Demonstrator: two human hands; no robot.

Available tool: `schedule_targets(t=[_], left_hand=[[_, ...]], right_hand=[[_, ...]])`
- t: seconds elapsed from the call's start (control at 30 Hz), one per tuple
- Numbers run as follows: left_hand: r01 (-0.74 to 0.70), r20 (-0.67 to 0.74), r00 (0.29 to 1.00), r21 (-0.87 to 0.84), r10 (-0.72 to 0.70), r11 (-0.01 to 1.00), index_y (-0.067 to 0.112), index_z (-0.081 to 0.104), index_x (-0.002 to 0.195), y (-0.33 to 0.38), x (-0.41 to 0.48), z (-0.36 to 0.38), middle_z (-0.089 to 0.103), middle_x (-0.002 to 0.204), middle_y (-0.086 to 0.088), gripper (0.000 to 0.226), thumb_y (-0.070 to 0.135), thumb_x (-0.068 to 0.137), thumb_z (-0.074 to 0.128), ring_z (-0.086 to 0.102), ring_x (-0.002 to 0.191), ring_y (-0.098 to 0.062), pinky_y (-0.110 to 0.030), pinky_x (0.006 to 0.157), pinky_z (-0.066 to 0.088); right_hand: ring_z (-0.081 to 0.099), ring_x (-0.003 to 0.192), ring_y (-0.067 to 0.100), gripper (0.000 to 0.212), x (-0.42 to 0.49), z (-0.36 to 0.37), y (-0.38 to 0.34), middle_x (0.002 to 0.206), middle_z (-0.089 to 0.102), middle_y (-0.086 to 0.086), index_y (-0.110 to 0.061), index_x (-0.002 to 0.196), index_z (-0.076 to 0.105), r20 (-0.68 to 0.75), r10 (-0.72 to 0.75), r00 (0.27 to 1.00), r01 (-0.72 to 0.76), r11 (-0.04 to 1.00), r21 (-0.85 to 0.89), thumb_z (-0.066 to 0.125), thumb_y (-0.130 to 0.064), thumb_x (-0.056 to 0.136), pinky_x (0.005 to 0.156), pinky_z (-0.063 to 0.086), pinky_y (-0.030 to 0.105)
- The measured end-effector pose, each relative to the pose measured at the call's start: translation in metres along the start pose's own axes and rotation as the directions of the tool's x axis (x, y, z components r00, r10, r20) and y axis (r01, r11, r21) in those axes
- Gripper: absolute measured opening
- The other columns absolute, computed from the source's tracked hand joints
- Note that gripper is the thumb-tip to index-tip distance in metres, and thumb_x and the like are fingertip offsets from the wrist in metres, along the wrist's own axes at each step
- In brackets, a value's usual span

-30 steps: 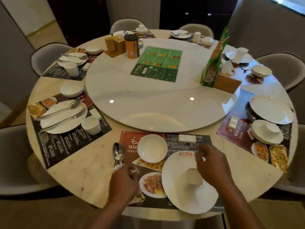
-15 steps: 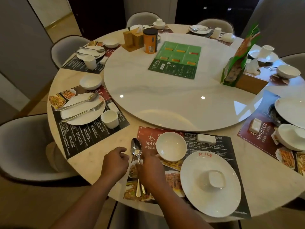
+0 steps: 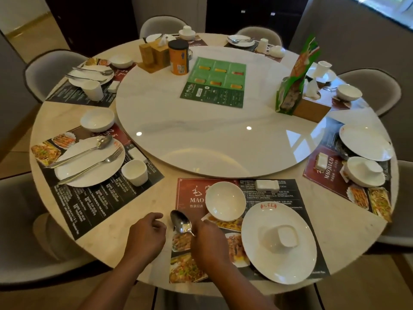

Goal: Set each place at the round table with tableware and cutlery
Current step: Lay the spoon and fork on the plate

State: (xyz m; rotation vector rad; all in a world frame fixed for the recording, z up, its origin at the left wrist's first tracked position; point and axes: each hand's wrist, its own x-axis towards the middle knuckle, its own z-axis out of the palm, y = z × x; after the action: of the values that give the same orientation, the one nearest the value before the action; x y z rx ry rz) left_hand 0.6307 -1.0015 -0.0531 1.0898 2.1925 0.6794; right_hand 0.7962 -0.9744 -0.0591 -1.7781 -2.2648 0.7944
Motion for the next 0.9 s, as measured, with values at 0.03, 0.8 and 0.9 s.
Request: schedule_targets(t=[0.03,0.8,0.9], left_hand=[[-0.018,0.009,1.000,0.003,0.018,1.000,0.023,0.063,0.121,0.000,0.001,0.000,0.069,0.109,0.000,0.029,0.021,0.093,0.061,0.059,0.084,-0.008,-0.021,0.068,0.045],[-0.163,0.335,0.914,-0.208,0.227,0.964,0.025,0.054,0.130,0.095,0.029,0.029,0.058,0.130,0.002,0.037,0.027,0.093,0.059,0.059,0.107,-0.014,-0.030,0.083,0.057],[-0.118,0.368,0.908,-0.235,0.201,0.965,0.027,0.054,0.132,0.098,0.034,0.030,0.058,0.130,0.003,0.040,0.029,0.093,0.058,0.057,0.110,-0.016,-0.039,0.090,0.057]], right_hand=[[0.063,0.090,0.015,0.021,-0.005,-0.003,0.005,0.106,0.067,-0.003,-0.025,0.112,0.063,0.012,-0.027,1.000,0.027,0.999,-0.044,0.062,-0.018,0.092,0.076,0.055,0.028],[0.020,0.148,0.029,0.130,0.044,-0.078,0.061,0.163,0.012,0.006,-0.027,0.155,0.005,-0.018,0.165,0.986,-0.166,0.983,-0.080,0.077,-0.072,0.056,0.115,0.033,0.049],[0.018,0.149,0.027,0.140,0.053,-0.071,0.059,0.164,0.011,0.005,-0.023,0.155,-0.003,0.011,0.114,0.993,-0.112,0.987,-0.112,0.077,-0.075,0.054,0.119,0.028,0.046]])
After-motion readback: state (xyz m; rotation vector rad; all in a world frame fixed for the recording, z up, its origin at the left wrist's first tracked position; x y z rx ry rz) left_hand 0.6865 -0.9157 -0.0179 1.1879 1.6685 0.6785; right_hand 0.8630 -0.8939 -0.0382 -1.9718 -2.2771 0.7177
